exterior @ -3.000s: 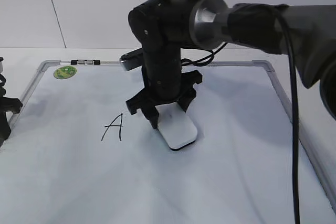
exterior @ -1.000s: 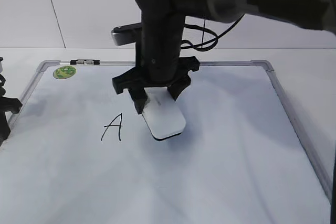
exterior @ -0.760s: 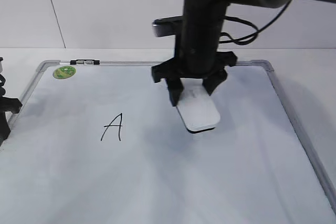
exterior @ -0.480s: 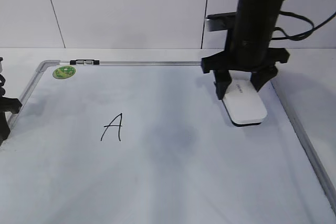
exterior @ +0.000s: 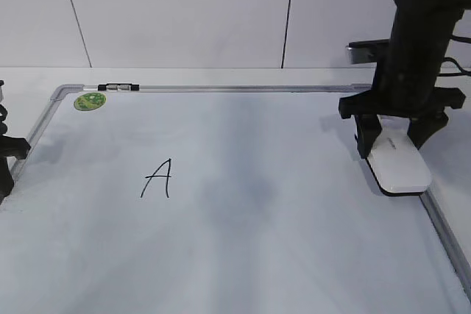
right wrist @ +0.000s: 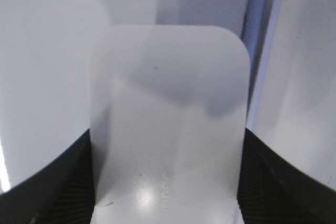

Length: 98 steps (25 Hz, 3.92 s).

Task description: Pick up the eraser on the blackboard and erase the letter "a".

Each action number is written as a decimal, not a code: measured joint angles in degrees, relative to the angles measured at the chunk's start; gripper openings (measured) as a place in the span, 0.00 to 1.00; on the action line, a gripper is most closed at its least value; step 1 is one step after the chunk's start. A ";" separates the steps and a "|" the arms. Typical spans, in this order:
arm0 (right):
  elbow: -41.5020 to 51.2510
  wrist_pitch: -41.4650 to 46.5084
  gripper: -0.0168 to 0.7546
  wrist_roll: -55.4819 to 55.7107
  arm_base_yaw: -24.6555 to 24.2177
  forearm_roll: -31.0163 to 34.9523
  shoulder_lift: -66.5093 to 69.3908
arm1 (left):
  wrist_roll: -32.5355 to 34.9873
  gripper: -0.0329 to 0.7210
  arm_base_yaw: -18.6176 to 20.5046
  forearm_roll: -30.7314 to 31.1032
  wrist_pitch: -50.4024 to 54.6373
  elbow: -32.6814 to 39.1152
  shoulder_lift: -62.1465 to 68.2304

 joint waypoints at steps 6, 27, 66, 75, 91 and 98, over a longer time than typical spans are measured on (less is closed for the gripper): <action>4.59 -0.56 0.70 -0.04 -0.49 -0.23 0.00 | 0.00 0.20 0.00 0.00 0.00 0.00 0.00; 7.84 -5.05 0.70 5.47 -0.49 -4.40 0.69 | 0.00 0.20 0.00 0.00 0.00 0.00 0.00; 7.83 -5.30 0.84 0.81 -0.58 -1.82 -6.94 | 0.00 0.21 0.00 0.00 0.00 0.00 0.00; 7.83 -4.30 0.84 0.81 -0.58 -2.05 -12.25 | 0.00 0.39 0.00 1.26 0.00 0.00 0.00; 7.92 -3.31 0.82 0.81 -0.58 -2.05 -14.81 | 0.34 0.67 0.00 2.48 3.39 1.56 -9.53; 7.92 -3.69 0.81 0.81 -0.58 -2.05 -19.71 | 0.43 0.68 0.00 2.48 3.14 1.67 -17.34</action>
